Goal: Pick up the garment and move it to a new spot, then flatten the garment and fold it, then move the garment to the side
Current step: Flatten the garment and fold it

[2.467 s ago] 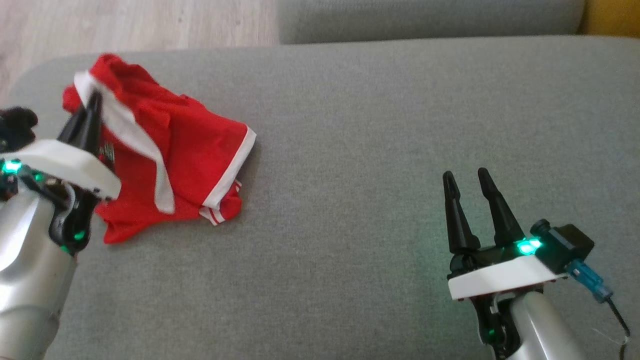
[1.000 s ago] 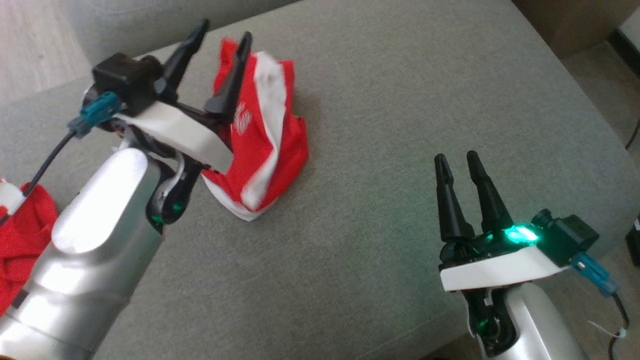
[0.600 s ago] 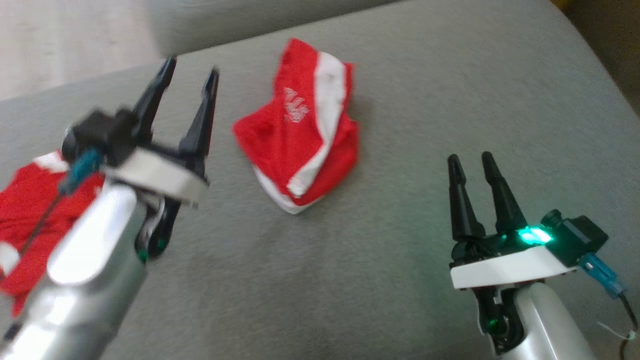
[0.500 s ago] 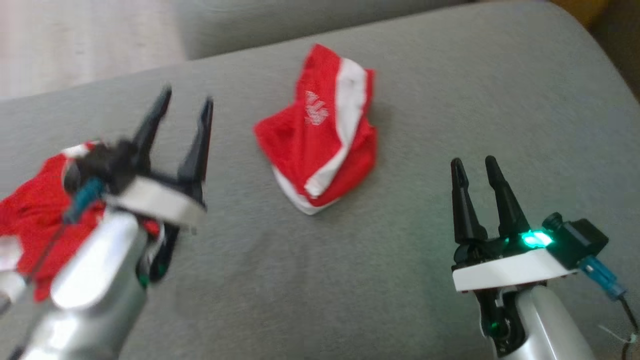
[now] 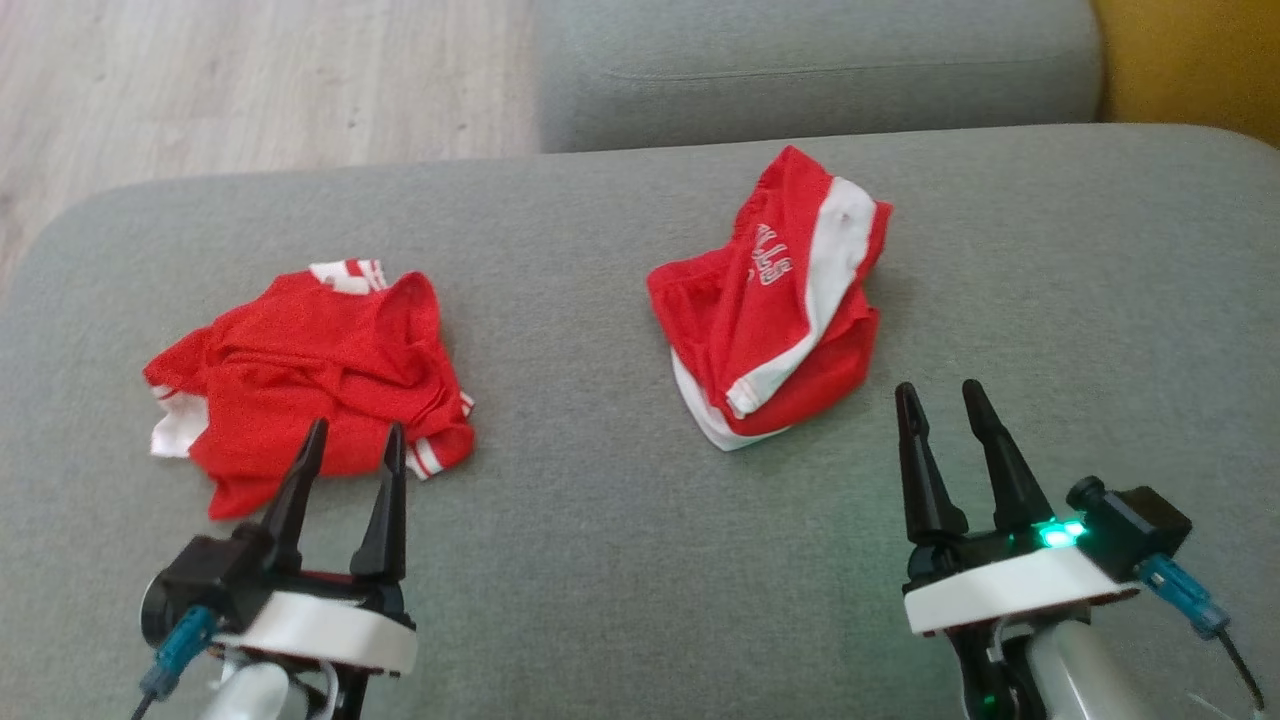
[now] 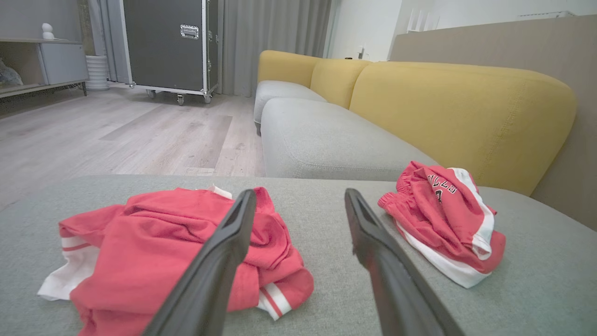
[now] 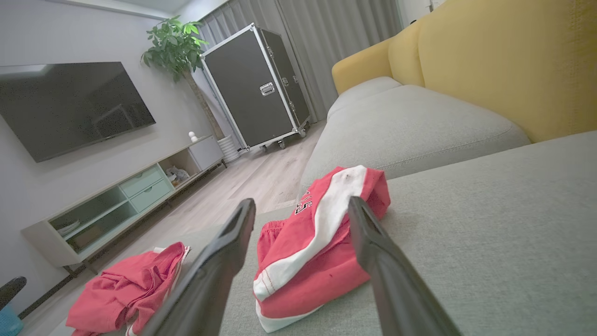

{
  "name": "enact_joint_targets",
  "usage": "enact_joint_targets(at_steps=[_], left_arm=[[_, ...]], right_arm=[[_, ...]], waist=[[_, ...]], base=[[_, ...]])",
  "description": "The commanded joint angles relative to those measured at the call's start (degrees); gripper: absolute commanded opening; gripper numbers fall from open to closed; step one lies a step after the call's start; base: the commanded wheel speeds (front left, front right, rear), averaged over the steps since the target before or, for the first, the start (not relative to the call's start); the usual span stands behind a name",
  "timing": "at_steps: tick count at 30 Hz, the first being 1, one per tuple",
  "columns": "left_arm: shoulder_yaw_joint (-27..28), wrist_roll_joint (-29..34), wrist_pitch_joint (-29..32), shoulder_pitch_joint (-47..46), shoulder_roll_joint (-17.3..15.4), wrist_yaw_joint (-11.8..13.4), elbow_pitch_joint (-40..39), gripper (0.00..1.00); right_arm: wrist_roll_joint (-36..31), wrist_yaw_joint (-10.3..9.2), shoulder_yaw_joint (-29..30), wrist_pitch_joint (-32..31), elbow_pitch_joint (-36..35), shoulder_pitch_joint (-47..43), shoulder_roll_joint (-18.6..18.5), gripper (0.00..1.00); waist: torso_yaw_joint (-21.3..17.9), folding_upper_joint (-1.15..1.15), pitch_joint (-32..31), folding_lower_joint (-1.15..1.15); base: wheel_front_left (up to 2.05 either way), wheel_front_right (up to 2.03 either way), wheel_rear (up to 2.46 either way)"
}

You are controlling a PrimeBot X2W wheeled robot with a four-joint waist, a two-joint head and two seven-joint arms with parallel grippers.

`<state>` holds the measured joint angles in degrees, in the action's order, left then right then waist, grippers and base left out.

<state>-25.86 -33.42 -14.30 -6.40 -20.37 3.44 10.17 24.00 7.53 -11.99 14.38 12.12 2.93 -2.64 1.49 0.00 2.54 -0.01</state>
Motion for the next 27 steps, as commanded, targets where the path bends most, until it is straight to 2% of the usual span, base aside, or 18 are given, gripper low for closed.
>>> enact_joint_targets(at_steps=[1,7,14,22,23,24,27], left_arm=[[2.92,0.85,-0.69,-2.98,-0.67,-0.25,-2.09,1.0],[4.21,3.49,-0.69,-3.39,0.82,-2.27,-1.82,1.0],[5.41,4.89,-0.69,-4.11,3.05,-4.76,0.46,1.0],[6.74,6.53,-0.7,-5.29,5.0,-6.81,2.62,1.0],[6.96,6.7,-0.7,-5.28,5.14,-6.97,2.83,1.0],[7.2,6.85,-0.7,-5.24,5.26,-7.11,3.0,1.0],[8.12,7.25,-0.7,-4.93,5.55,-7.37,3.37,1.0]], right_arm=[[-0.71,-0.04,-1.23,0.62,-1.54,2.05,-0.23,1.0],[-2.46,-0.04,-4.0,0.62,3.25,4.48,-0.23,1.0],[-4.72,-0.04,-9.72,0.24,18.65,13.23,-0.23,1.0],[-3.55,-0.04,-11.29,0.44,31.04,22.1,-0.23,1.0],[-3.11,-0.04,-11.13,0.49,31.86,22.8,-0.23,0.41],[-2.84,-0.04,-11.1,0.54,32.57,23.41,-0.23,0.0],[-2.18,-0.04,-10.73,0.59,32.56,24.46,-0.23,0.0]], waist=[[0.63,0.0,0.33,0.01],[2.51,0.0,1.84,0.01],[5.21,0.0,4.16,0.01],[8.63,0.0,5.43,0.01],[8.78,0.0,5.47,0.01],[8.87,0.0,5.49,0.01],[8.5,0.0,5.35,0.01]], base=[[0.0,0.0,0.0],[0.0,0.0,0.0],[0.0,0.0,0.0],[0.0,0.0,0.0],[0.0,0.0,0.0],[0.0,0.0,0.0],[0.0,0.0,0.0]])
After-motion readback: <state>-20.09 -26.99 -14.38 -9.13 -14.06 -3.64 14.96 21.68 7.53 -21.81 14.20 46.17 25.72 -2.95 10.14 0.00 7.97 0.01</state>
